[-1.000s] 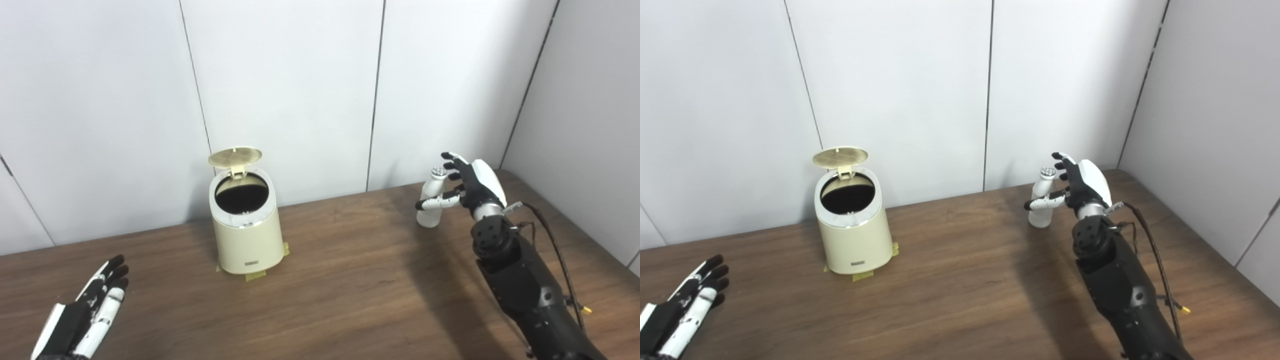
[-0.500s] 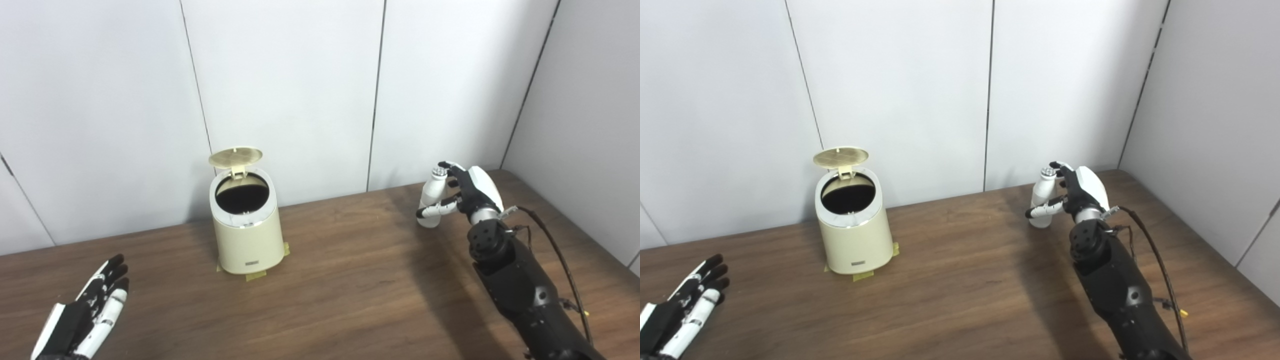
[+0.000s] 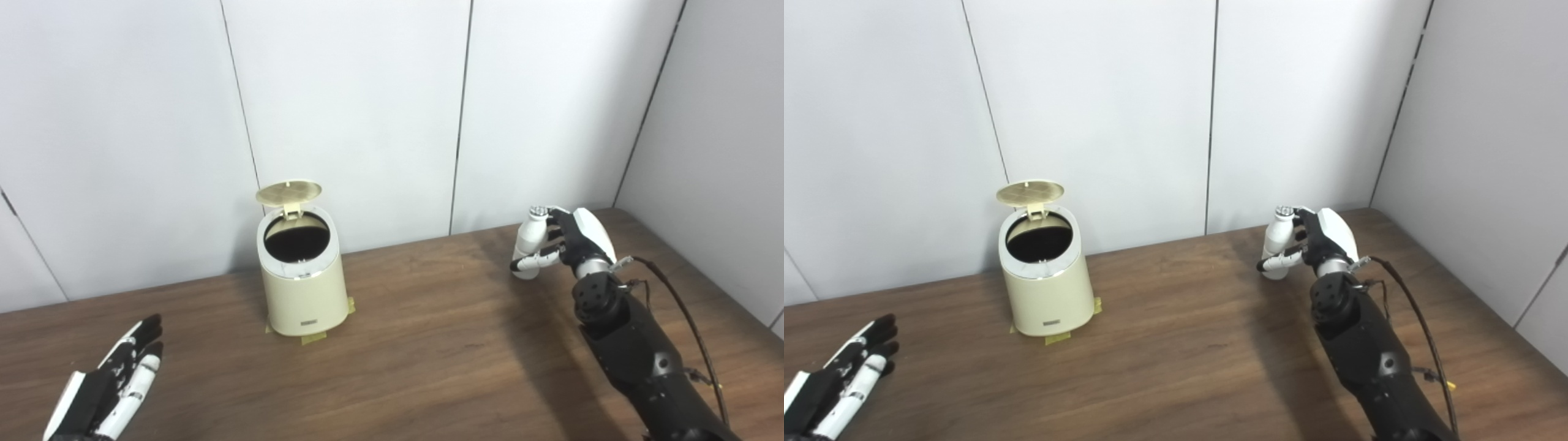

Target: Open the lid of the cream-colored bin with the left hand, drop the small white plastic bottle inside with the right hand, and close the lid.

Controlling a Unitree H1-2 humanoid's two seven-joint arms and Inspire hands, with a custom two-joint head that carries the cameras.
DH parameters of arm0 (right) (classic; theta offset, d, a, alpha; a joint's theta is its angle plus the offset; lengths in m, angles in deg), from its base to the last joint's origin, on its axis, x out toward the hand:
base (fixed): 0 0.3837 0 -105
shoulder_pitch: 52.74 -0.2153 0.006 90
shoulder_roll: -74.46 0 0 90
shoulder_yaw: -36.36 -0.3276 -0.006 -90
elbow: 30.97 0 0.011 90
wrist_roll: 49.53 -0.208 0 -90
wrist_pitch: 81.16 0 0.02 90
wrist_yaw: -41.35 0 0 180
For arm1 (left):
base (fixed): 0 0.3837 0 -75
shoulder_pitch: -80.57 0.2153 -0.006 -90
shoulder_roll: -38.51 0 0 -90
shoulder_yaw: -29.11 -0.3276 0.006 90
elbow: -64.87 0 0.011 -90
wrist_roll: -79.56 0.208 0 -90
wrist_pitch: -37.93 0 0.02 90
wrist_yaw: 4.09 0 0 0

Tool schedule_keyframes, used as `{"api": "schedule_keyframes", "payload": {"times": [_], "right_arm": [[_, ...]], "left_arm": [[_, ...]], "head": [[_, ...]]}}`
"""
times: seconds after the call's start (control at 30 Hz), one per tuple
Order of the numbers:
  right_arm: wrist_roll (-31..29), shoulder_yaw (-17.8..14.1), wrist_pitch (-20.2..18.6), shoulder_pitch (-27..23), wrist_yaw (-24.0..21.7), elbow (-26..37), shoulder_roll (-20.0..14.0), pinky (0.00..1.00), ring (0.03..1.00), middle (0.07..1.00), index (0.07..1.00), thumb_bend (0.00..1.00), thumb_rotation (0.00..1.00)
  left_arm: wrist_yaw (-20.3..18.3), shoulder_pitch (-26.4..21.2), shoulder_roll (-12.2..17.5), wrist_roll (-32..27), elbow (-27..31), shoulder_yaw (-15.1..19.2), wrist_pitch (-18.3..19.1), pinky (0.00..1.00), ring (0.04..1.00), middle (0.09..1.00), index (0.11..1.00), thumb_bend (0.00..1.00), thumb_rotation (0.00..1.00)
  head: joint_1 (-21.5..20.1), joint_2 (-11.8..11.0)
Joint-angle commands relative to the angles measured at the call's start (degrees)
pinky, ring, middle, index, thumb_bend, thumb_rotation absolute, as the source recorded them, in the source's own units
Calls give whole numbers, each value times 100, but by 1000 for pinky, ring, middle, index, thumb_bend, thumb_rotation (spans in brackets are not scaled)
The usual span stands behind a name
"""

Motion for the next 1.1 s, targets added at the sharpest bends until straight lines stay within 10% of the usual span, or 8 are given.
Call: {"api": "schedule_keyframes", "payload": {"times": [0.0, 0.13, 0.63, 1.07], "right_arm": [[-35, -108, 381, -322, 297, -92, -78, 478, 536, 554, 677, 676, 0], [-1, -90, 520, -351, 542, -238, -30, 515, 463, 448, 558, 527, 0], [20, -24, 764, -295, 804, -215, -16, 468, 437, 457, 531, 518, 0], [304, 69, 721, -172, 704, 1501, 222, 395, 414, 483, 498, 520, 0]], "left_arm": [[20, -152, 99, 64, 154, 9, -115, 898, 921, 932, 938, 197, 662], [10, -128, 89, 2, 134, 39, -147, 901, 925, 931, 935, 209, 677], [29, -64, 152, 217, 85, -65, -294, 931, 918, 916, 910, 220, 734], [39, 13, 86, 424, 8, -212, -469, 948, 932, 914, 901, 200, 727]], "head": [[1, 8], [3, 19], [115, 19], [593, -20]]}}
